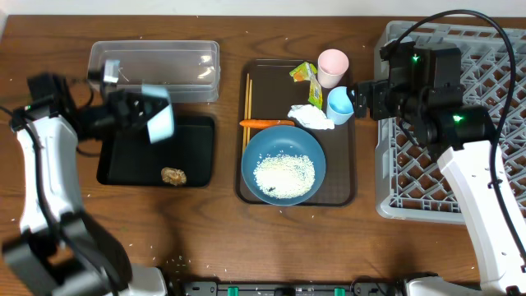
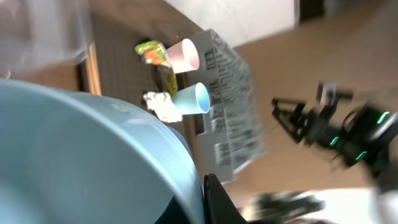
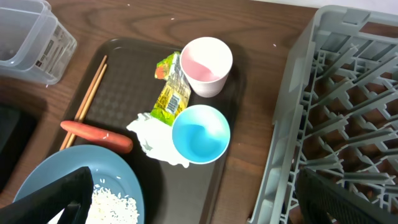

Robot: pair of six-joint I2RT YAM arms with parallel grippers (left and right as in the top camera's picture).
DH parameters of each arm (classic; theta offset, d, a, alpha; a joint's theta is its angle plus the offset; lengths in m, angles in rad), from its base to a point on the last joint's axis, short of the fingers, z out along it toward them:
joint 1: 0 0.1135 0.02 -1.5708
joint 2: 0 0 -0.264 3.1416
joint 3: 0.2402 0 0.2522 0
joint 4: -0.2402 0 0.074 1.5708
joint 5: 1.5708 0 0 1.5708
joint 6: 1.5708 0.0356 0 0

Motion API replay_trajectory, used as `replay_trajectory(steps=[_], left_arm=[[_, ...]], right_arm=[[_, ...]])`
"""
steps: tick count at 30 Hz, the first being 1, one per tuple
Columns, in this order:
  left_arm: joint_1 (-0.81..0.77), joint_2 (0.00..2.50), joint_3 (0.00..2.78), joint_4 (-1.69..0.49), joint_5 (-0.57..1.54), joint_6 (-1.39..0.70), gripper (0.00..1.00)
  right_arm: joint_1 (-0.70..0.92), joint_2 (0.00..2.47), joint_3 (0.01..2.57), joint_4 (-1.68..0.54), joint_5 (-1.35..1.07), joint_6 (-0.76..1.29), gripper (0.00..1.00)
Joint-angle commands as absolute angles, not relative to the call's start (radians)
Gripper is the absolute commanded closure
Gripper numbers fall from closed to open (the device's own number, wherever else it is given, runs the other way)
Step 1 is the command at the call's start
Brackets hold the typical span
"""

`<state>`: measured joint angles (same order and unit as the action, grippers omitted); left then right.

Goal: Sort waste into correct bins and load items into the dishwasher rack
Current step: 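Tip the bowl over the black tray to dump the food scrap, then return the empty light-blue bowl to the brown tray with left gripper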

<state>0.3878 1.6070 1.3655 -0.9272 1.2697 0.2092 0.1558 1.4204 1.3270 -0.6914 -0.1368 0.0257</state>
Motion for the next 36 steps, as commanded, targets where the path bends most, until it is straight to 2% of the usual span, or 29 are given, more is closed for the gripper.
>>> replay_trajectory(steps=[1, 7, 12, 24, 34, 36], left_arm=[[0.256, 1.482, 1.422, -0.860, 0.937, 0.180, 0.94], [-0.104, 1.427, 1.422, -0.640, 0.411, 0.171, 0.94], [-0.319, 1.536, 1.422, -0.482, 0.191, 0.211, 0.94], [-0.464, 1.911, 1.422, -0.126, 0.145, 0.235, 0.94], [-0.522, 2.054, 1.422, -0.101, 0.145, 0.235, 0.94], [-0.528, 2.072, 1.422, -0.099, 0.145, 0.234, 0.90]], right_arm=[[0.164, 1.426, 1.338, -0.688, -0.127, 0.030, 0.04], [0.164, 1.426, 1.338, -0.685, -0.127, 0.030, 0.04], [0.164, 1.426, 1.338, -0.689, -0.127, 0.029, 0.04], [0.164, 1.426, 1.338, -0.696, -0.127, 0.029, 0.04], [0.164, 1.426, 1.338, -0.696, -0.126, 0.028, 0.04], [0.164, 1.426, 1.338, -0.696, -0.126, 0.028, 0.04]])
